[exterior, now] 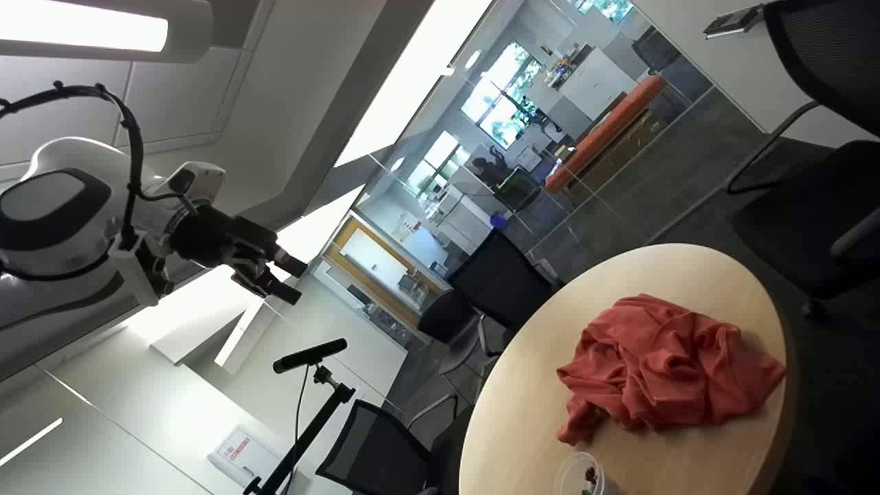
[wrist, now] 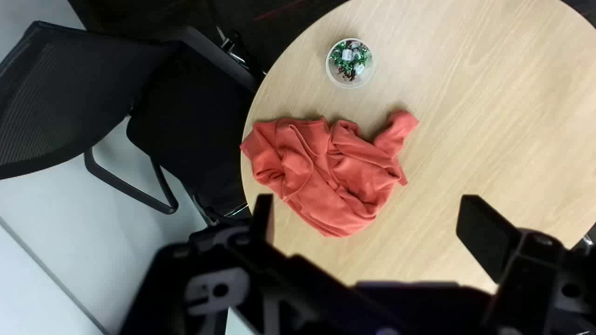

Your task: Pour the sweets in the cup onto the table

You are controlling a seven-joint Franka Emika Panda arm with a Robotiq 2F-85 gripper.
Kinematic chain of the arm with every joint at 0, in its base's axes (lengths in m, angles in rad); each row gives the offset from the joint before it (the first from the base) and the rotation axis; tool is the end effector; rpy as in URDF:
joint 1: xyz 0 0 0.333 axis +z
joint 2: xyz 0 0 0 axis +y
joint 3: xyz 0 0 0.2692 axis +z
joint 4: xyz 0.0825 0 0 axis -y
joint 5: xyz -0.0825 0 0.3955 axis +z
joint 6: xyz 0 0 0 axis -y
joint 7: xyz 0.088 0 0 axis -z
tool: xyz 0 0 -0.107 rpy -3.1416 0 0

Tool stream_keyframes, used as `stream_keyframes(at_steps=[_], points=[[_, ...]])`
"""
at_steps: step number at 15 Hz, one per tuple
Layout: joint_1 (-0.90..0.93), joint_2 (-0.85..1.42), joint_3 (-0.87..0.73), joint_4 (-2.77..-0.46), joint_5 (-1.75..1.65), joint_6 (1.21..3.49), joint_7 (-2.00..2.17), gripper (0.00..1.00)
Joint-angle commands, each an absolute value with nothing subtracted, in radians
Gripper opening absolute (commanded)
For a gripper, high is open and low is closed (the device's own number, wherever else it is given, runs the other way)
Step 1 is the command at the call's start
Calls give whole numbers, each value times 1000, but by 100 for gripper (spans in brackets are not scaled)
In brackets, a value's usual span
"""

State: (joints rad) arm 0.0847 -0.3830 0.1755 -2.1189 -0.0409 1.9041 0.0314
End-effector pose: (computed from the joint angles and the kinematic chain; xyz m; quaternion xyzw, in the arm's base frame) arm 0.4680 0.1290 0.5364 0.9886 0.1151 0.0876 0.0405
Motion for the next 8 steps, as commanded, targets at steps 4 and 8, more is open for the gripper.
stream_keyframes(at_steps=[4, 8], points=[[99, -381, 164, -2116, -46, 1901, 36, 100], [95, -359, 174, -2114, -65, 1908, 51, 100]])
